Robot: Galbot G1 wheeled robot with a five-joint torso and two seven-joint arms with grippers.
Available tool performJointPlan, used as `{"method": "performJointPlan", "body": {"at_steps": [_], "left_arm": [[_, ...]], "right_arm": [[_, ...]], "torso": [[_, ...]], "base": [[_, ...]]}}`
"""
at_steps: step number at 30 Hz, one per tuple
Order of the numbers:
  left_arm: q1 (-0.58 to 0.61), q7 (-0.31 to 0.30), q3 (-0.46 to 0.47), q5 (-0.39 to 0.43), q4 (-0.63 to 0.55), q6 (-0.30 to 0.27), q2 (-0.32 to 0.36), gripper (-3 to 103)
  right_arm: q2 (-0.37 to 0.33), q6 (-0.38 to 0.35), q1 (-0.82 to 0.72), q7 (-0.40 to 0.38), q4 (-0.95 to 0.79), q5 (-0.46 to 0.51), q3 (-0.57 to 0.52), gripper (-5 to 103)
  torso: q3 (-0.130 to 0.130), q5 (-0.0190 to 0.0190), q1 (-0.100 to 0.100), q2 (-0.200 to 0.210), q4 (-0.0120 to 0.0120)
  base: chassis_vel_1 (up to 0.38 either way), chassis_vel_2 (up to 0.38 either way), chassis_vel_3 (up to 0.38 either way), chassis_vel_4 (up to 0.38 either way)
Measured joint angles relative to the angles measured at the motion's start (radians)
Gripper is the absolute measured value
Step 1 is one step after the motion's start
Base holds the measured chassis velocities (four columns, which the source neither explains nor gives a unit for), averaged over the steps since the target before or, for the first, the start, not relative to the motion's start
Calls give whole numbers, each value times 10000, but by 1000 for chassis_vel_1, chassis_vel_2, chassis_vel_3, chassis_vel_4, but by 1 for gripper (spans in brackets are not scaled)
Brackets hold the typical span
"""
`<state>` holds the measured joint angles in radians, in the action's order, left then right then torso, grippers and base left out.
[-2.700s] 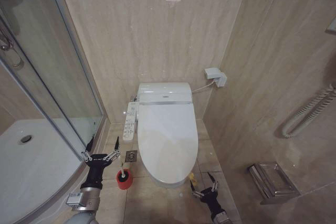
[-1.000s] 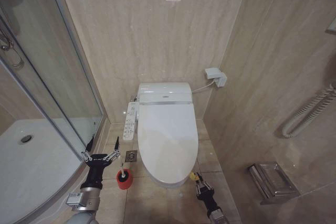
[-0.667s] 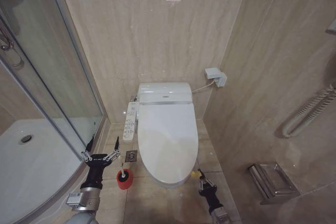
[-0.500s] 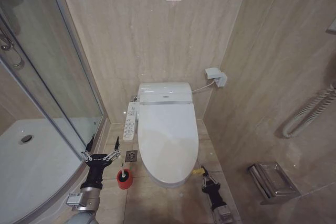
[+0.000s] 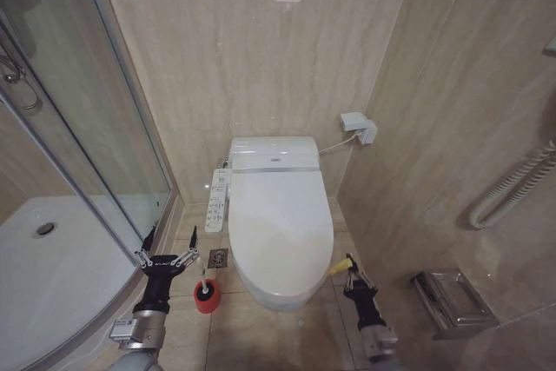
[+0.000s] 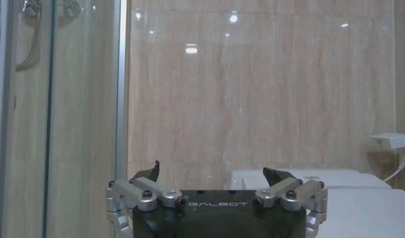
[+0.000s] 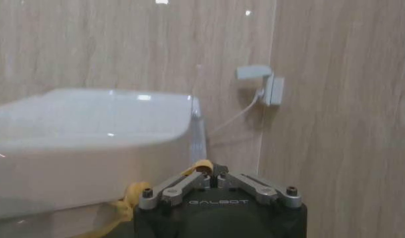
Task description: Open the toilet lid, clean the toilet bowl with a toilet brush, close the toilet lid, and flush.
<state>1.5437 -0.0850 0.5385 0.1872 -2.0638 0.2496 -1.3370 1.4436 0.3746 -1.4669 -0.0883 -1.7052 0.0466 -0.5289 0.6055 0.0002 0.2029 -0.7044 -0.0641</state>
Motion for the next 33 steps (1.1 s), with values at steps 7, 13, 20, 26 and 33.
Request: {"method": "performJointPlan", "body": {"at_steps": [7, 13, 20, 26, 33], "left_arm": [[0, 0, 0, 0, 0, 0, 0, 100], [-1, 0, 0, 0, 0, 0, 0, 100], [0, 0, 0, 0, 0, 0, 0, 100], [0, 0, 0, 0, 0, 0, 0, 100], [0, 0, 0, 0, 0, 0, 0, 100]], "right_arm": [[-93, -760, 618, -296, -815, 345, -11, 1], [-377, -1344, 1574, -441, -1206, 744, -143, 1], [-659, -1812, 2844, -558, -1010, 1229, -150, 1], [-853, -2120, 4307, -604, -260, 1450, -78, 1], [-1186, -2527, 5338, -641, 402, 1769, 151, 1]], "torso": [[-1, -2, 0, 0, 1], [-1, -3, -1, -1, 4], [-2, -4, -1, -1, 4], [-2, -5, -1, -2, 6], [-2, -6, -1, -2, 2]], "base": [[0, 0, 0, 0], [0, 0, 0, 0], [0, 0, 0, 0], [0, 0, 0, 0], [0, 0, 0, 0]]}}
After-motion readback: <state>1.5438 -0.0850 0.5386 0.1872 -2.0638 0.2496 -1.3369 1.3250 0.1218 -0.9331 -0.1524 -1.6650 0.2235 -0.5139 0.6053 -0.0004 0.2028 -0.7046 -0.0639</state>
